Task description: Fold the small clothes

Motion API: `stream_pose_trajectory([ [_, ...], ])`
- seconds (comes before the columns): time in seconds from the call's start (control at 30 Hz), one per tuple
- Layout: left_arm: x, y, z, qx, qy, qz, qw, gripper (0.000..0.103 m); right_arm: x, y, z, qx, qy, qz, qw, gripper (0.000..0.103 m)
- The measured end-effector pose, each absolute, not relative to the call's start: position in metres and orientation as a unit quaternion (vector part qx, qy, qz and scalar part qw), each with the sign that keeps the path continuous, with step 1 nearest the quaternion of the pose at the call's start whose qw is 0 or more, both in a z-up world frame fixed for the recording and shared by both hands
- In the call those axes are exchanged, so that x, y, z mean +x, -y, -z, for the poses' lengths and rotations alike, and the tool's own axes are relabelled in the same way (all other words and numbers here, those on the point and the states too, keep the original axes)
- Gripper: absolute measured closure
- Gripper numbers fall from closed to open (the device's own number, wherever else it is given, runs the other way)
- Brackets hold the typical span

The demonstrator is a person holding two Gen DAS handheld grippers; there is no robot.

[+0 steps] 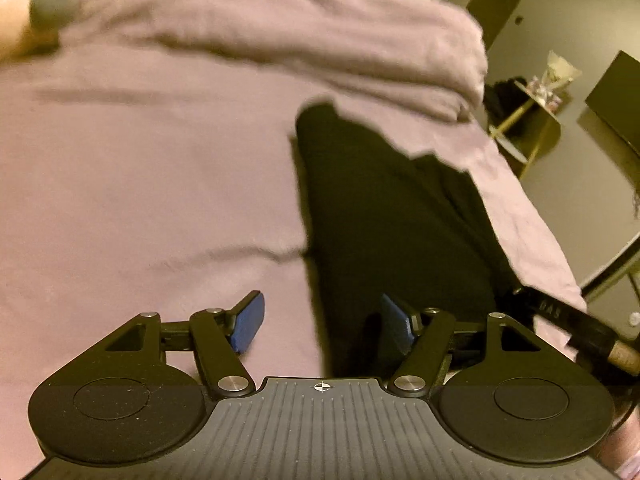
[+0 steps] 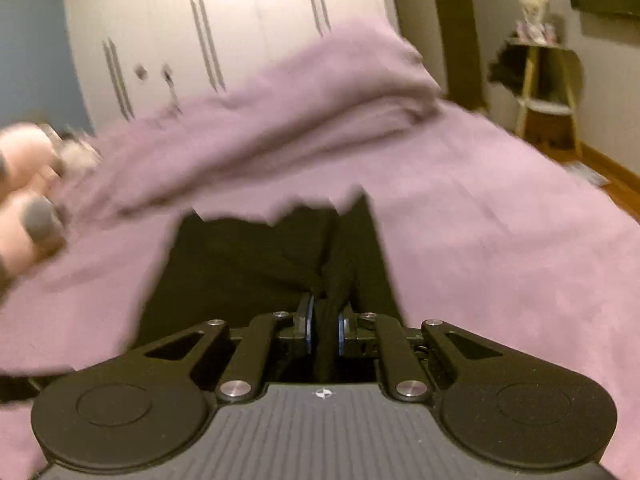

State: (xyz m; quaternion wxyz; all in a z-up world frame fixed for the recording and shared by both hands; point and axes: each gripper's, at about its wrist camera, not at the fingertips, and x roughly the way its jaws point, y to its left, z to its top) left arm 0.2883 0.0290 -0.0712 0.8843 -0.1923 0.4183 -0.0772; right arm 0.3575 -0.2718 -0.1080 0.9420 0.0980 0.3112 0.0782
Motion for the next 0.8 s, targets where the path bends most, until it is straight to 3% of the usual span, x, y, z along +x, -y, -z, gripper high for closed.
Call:
stream_pose_trajectory([
  [0.03, 0.292, -0.028, 0.077, -0.204, -0.43, 0.082, 0.876, 0.035, 0.36, 0.278, 0.117, 0.106, -0.33, -0.081, 0.935, 0.086],
  [0.17, 0.296, -0.029, 0.09, -0.23, -0.445, 0.075, 0.862, 0.037, 0.345, 0.308, 0.117, 0.179, -0.334, -0.112, 0.919, 0.063],
  [0.23, 0.295, -0.027, 0.09, -0.232, -0.445, 0.073, 0.862, 0.037, 0.342, 0.307, 0.121, 0.19, -0.341, -0.14, 0.91, 0.061],
  [0.3, 0.295, -0.025, 0.089, -0.232, -0.447, 0.076, 0.86, 0.037, 0.344, 0.303, 0.126, 0.18, -0.352, -0.147, 0.907, 0.068],
  [0.4, 0.294, -0.023, 0.085, -0.225, -0.449, 0.089, 0.86, 0.037, 0.341, 0.294, 0.125, 0.157, -0.345, -0.142, 0.914, 0.092],
  [0.57, 0.296, -0.022, 0.082, -0.22, -0.449, 0.079, 0.862, 0.036, 0.344, 0.34, 0.138, 0.358, -0.348, -0.167, 0.85, 0.096],
  [0.67, 0.298, -0.023, 0.083, -0.218, -0.448, 0.072, 0.864, 0.036, 0.338, 0.338, 0.135, 0.255, -0.357, -0.119, 0.891, 0.096],
  [0.8, 0.301, -0.024, 0.083, -0.225, -0.448, 0.073, 0.862, 0.035, 0.325, 0.28, 0.127, -0.005, -0.326, -0.103, 0.94, 0.094],
])
